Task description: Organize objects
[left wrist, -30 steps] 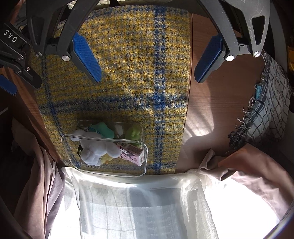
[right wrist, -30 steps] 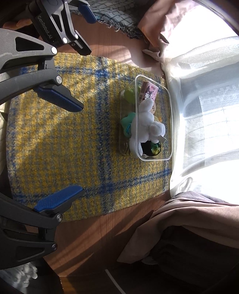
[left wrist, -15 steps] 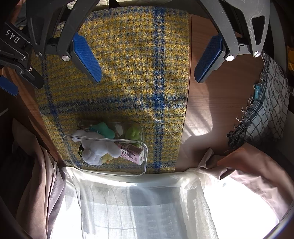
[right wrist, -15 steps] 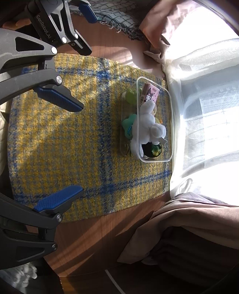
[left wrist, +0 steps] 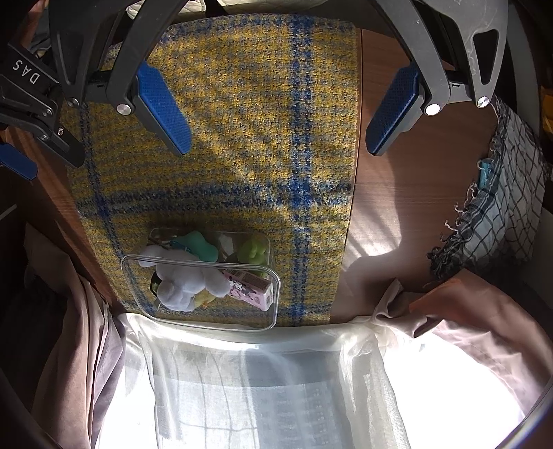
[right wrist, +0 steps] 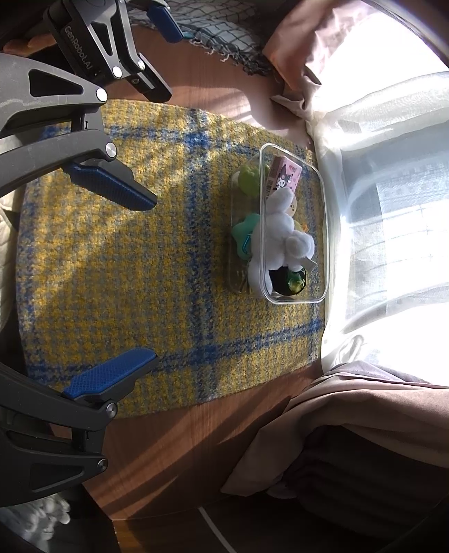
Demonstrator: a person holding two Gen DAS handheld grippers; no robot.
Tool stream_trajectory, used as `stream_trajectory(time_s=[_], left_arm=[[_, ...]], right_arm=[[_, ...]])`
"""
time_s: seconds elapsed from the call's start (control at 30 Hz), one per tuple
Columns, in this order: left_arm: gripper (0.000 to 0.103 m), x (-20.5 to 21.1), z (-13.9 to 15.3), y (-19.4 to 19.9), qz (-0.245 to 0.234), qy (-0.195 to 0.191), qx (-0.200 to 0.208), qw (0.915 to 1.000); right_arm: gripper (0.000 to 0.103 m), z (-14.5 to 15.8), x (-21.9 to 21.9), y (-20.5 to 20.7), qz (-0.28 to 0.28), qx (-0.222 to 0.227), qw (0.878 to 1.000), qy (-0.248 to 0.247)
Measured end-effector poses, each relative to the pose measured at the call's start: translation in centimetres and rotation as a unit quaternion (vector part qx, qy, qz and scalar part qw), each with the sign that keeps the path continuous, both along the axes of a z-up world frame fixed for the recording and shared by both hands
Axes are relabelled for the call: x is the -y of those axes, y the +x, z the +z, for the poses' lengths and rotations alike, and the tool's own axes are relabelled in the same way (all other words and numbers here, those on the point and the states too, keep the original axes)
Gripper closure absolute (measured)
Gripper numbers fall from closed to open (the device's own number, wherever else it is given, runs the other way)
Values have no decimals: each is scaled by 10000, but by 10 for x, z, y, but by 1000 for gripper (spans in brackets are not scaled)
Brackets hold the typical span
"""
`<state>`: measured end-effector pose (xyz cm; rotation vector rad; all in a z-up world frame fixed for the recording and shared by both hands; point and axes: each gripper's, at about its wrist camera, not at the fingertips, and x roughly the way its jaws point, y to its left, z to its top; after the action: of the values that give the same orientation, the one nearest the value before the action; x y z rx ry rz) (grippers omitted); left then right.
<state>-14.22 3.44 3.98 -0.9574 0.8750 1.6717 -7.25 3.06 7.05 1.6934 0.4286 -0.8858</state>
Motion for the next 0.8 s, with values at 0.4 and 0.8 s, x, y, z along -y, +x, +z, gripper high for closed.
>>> stream_trajectory(time_s=[0.4, 0.8], left_arm=[[0, 1, -2, 0, 8, -47, 26, 10000], [0, 2, -3, -1, 0, -60, 40, 10000]], right_arm=[[21, 2, -2, -1, 41, -37, 10000, 24], [21, 4, -3, 1, 71, -47, 9999, 53]])
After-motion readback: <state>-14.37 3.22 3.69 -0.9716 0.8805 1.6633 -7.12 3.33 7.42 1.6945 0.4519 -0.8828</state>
